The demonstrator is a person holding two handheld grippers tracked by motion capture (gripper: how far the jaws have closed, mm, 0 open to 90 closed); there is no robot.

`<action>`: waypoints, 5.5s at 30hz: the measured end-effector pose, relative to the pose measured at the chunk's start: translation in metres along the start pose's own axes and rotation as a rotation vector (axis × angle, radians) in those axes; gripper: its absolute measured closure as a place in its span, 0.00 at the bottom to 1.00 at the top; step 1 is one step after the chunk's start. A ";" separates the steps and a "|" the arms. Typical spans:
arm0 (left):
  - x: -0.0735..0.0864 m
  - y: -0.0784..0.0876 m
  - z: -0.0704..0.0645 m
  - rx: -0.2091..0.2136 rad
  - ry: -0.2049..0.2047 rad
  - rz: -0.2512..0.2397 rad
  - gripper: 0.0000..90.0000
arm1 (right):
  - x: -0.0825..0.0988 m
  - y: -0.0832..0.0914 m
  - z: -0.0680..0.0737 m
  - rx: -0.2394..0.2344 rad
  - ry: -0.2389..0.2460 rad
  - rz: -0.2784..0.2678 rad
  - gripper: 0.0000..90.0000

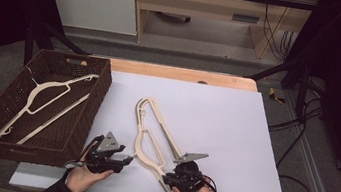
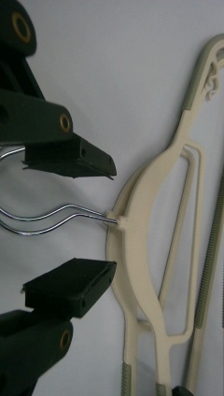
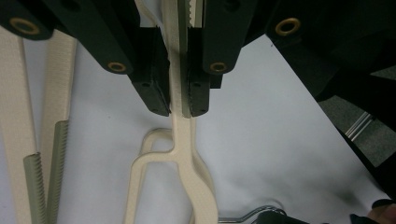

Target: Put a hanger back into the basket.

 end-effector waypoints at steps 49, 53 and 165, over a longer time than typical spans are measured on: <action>-0.015 0.008 -0.005 0.029 -0.005 0.092 0.97 | 0.005 -0.006 -0.003 -0.036 0.066 0.004 0.75; -0.015 0.008 -0.007 0.028 0.000 0.096 0.97 | 0.001 -0.007 0.004 0.003 0.155 -0.075 0.56; -0.044 0.059 -0.015 0.076 -0.230 -0.160 0.72 | -0.046 0.045 0.043 -0.242 0.513 -0.142 0.96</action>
Point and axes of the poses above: each handheld gripper's, and its own axes: y roughly backward along the jaws, x roughly out of its underside, z roughly to its left, the point moved 2 cm from there along -y, roughly forward along the jaws, and after that the axes turned 9 degrees about -y, right-handed, at the moved point
